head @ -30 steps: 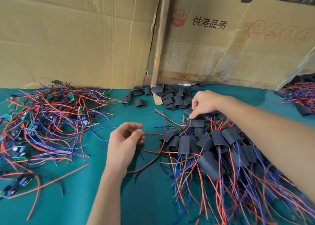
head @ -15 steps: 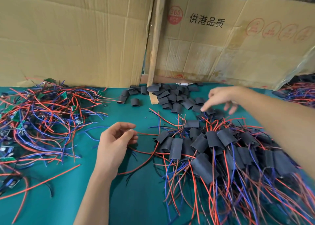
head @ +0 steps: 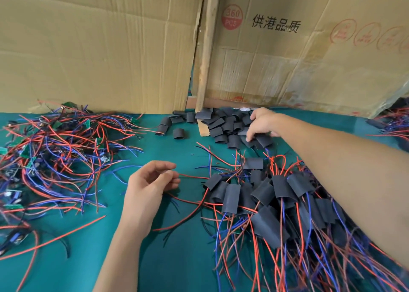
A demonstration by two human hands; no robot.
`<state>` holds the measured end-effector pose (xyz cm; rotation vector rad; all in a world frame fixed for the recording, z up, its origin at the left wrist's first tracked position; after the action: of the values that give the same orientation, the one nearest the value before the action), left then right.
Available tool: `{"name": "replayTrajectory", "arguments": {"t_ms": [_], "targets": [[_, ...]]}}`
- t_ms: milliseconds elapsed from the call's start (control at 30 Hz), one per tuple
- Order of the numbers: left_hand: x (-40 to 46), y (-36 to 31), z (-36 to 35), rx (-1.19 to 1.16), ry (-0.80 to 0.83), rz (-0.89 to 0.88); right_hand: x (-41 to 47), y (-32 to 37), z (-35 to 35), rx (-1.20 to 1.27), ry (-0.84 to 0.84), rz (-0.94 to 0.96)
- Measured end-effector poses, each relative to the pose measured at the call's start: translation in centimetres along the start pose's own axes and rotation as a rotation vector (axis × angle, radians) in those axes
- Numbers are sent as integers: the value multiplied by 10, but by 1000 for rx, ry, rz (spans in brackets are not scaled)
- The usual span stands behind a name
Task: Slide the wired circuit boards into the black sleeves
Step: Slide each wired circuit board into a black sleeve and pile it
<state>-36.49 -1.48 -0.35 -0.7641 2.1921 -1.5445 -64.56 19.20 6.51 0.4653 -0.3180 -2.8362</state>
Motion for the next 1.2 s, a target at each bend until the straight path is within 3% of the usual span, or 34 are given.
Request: {"name": "replayTrajectory", "arguments": {"t_ms": [167, 333, 400, 533, 700, 867, 1033, 1200], "targets": [[-1, 0, -1, 2, -17, 12, 7, 40, -15, 193, 56, 26], [-2, -1, -4, 24, -2, 12, -13, 88, -28, 364, 244, 129], [-2, 0, -4, 46, -1, 6, -16, 85, -13, 268, 189, 143], [-2, 1, -2, 75, -12, 5, -23, 61, 27, -117, -162, 145], [-7, -1, -5, 134, -23, -9, -35, 20, -28, -363, 133, 35], [-7, 0, -2, 131, -39, -6, -36, 22, -21, -496, 14, 54], [-8, -2, -4, 140, -36, -32, -33, 51, -17, -267, -63, 114], [-11, -7, -4, 222, -50, -80, -38, 93, -35, 27, 38, 181]]}}
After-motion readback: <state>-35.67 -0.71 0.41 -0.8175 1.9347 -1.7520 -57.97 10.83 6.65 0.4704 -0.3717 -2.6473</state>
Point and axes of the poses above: each hand's wrist, its own x-axis towards the middle knuckle, its own z-axis out of the back of the hand, y = z × x, the point moved 10 cm from there along x, towards the middle knuckle, and after that the axes turned 8 degrees about -x, right-handed, at the moved point
